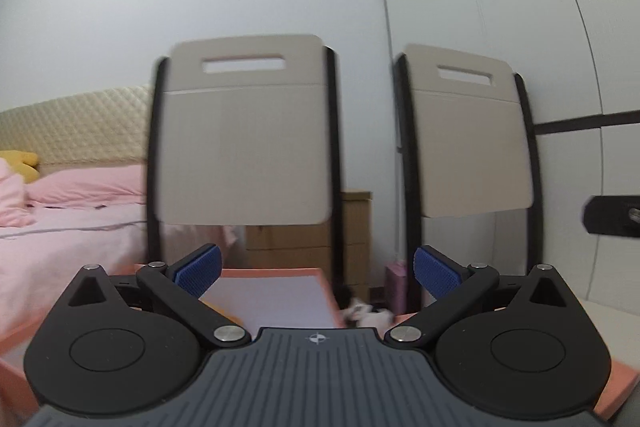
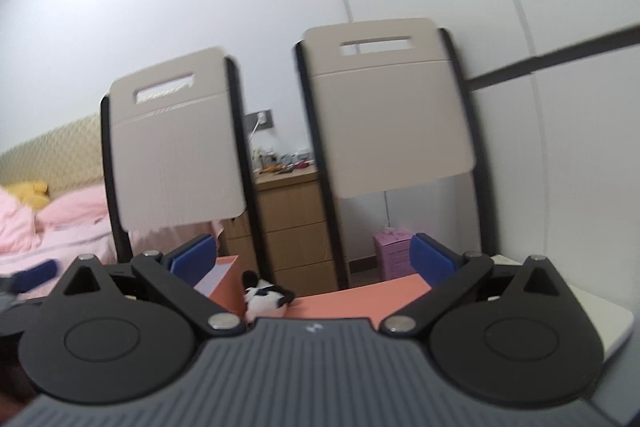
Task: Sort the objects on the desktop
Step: 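Reach the left tool to the panda plush and close on it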
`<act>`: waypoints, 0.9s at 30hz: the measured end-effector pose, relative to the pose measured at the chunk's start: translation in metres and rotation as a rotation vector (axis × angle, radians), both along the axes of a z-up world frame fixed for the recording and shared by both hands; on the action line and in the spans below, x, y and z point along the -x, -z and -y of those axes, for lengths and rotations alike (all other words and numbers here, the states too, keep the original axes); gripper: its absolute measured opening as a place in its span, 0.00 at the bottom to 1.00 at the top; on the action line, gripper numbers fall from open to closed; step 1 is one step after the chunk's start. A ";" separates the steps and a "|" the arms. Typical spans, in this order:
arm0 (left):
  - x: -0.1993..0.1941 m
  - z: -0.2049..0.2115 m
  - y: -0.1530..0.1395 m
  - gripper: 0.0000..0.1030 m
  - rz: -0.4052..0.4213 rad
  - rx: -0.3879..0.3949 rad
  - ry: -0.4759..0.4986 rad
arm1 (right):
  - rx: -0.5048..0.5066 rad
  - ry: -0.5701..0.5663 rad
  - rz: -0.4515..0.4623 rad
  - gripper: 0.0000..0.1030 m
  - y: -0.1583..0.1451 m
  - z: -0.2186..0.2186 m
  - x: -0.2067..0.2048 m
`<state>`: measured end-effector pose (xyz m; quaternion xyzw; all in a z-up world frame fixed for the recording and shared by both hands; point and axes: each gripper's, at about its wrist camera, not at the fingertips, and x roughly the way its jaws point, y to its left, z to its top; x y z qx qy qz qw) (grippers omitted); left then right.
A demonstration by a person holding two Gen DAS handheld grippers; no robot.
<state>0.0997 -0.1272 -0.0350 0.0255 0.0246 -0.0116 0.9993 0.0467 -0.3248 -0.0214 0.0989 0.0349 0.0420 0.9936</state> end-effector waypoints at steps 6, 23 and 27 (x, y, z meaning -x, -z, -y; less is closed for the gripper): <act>-0.089 0.088 0.012 0.95 -0.164 -0.055 -0.070 | -0.083 0.001 0.018 1.00 0.002 0.054 0.027; -0.220 0.119 0.078 0.92 -0.504 -0.195 -0.363 | -0.247 -0.030 -0.006 1.00 0.019 0.121 0.051; -0.220 0.118 0.080 0.80 -0.498 -0.249 -0.367 | -0.256 -0.042 -0.023 1.00 0.020 0.117 0.044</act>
